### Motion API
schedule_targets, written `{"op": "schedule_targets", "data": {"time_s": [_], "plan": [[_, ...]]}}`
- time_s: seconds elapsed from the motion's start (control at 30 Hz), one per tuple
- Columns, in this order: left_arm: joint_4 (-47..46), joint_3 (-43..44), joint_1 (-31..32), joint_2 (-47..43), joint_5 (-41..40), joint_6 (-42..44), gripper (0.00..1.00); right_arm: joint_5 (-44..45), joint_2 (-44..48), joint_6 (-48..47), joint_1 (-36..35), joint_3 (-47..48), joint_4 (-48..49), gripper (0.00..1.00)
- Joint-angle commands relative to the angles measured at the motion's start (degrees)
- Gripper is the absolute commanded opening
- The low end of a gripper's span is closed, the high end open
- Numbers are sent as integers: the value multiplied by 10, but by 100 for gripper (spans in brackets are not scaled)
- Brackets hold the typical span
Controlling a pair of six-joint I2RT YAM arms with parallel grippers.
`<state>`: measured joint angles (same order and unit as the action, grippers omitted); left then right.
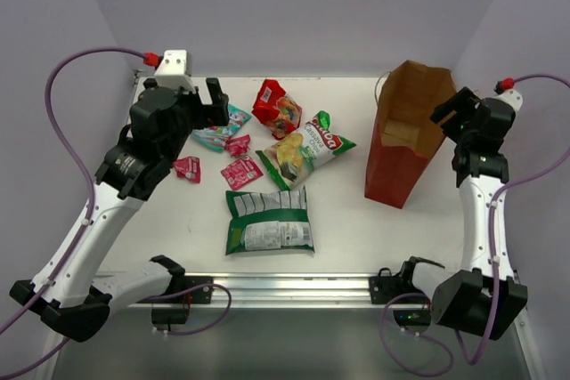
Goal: Take the snacks out of the paper bag
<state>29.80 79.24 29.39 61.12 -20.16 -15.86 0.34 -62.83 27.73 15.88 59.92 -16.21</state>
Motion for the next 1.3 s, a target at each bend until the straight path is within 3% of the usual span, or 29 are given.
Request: {"op": "schedule_targets", "data": {"time_s": [0.0, 0.1, 0.27, 0.5, 0.7, 0.93, 1.27], "plan": [[11, 21, -2, -5, -7, 3, 100, 18, 31, -18, 3, 55, -61, 88], [22, 33, -2, -4, -8, 6, 100, 36, 47, -22, 3, 80, -116, 99], [58, 57, -3, -4, -14, 14, 100, 36, 125, -35, 3, 121, -189, 99], [107, 109, -2, -46, -39, 28, 100, 41, 264, -79, -1, 180, -202, 99], [105, 108, -2, -131, -43, 50, 100, 11, 318, -108, -66, 247, -210, 99], [130, 91, -2, -212, -92, 56, 100, 33, 410, -147, -143, 195, -139, 99], [158, 66, -1, -269, -131, 49, 100, 58, 468, -165, -183, 143, -112, 99]]}}
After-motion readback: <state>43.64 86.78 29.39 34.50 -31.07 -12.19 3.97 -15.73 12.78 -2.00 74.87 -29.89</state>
